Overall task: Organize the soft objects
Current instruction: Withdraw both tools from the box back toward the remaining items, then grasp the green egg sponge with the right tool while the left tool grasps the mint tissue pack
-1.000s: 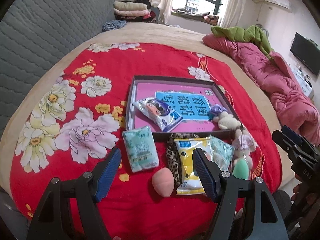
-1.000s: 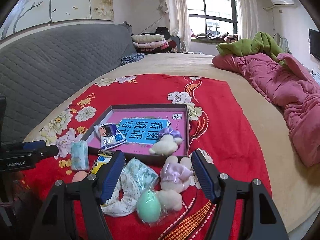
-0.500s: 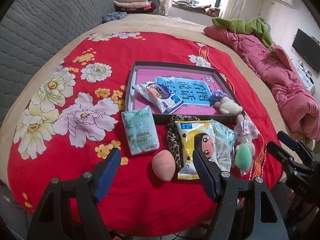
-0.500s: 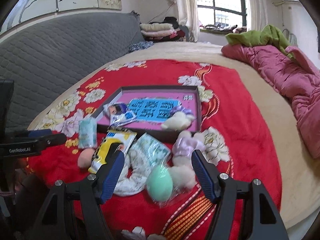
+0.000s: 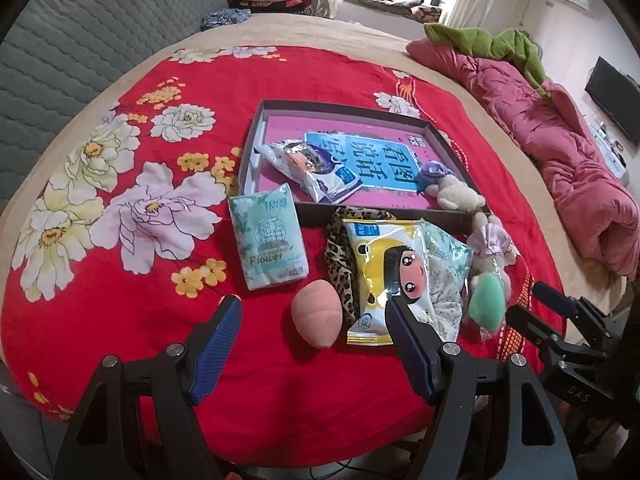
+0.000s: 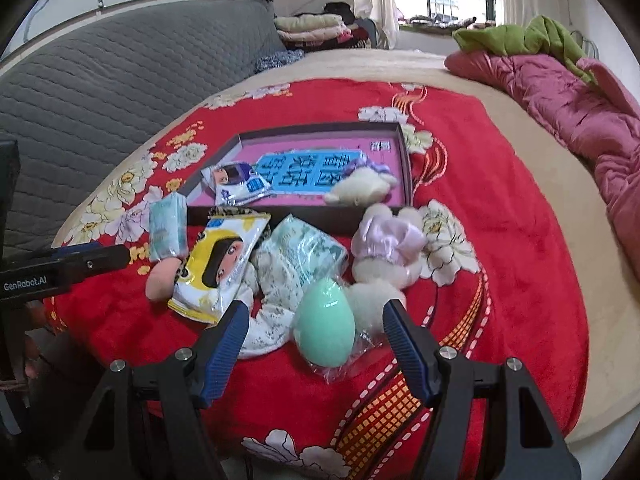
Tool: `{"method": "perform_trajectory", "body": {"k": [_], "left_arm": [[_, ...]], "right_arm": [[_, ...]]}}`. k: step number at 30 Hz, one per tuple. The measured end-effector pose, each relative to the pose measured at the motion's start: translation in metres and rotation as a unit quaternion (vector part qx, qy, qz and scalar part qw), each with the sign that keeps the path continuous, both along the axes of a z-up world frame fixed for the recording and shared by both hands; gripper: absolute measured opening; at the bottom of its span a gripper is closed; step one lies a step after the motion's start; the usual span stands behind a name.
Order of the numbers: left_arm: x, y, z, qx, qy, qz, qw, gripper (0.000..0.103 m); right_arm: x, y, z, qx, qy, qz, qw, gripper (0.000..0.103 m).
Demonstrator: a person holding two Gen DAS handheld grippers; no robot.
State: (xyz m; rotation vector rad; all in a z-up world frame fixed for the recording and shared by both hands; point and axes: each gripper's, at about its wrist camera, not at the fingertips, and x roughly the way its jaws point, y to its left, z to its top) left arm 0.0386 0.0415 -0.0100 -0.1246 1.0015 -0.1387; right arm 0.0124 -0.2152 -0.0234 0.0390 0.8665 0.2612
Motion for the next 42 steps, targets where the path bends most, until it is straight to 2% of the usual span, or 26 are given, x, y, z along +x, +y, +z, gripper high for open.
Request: {"method": "perform_trajectory", "body": {"k": [8,13,23,28,29,33,42], "left_arm": [[0.006,0.009,-0.013,-0.003,0.007,0.024,0.9997,0.075],[0.010,0.018,-0.020,-0.018,0.006,0.042,0.9989,0.075],[0.029,0.027,-0.035,-0.025,0.010,0.082,0.9963,0.075],[0.034,0.026,-0.039,-0.024,0.011,0.084,0.9961,0.075],[0.034,0.026,-0.040,-0.022,0.011,0.084,0.9962,0.075],[0.037,0.026,-0.043,-0.018,0.010,0.086,0.9961,0.075],[0.056,0.038,-0.053,-0.041,0.009,0.113,0.9927,0.075]], "right_arm": [[0.010,0.004,-0.019,-0.009,0.026,-0.001,1.000,0.069],[0.017,0.007,-0.028,-0.027,0.035,-0.008,0.999,0.069],[0.022,0.016,-0.040,-0.063,0.032,-0.009,0.997,0.069],[0.021,0.014,-0.039,-0.057,0.027,-0.009,0.998,0.059],[0.021,0.015,-0.039,-0.054,0.026,-0.007,0.998,0.054],[0.019,0.017,-0.037,-0.051,0.021,0.003,0.998,0.049],[0.012,0.011,-0.023,-0.028,-0.008,0.004,1.000,0.044]]}}
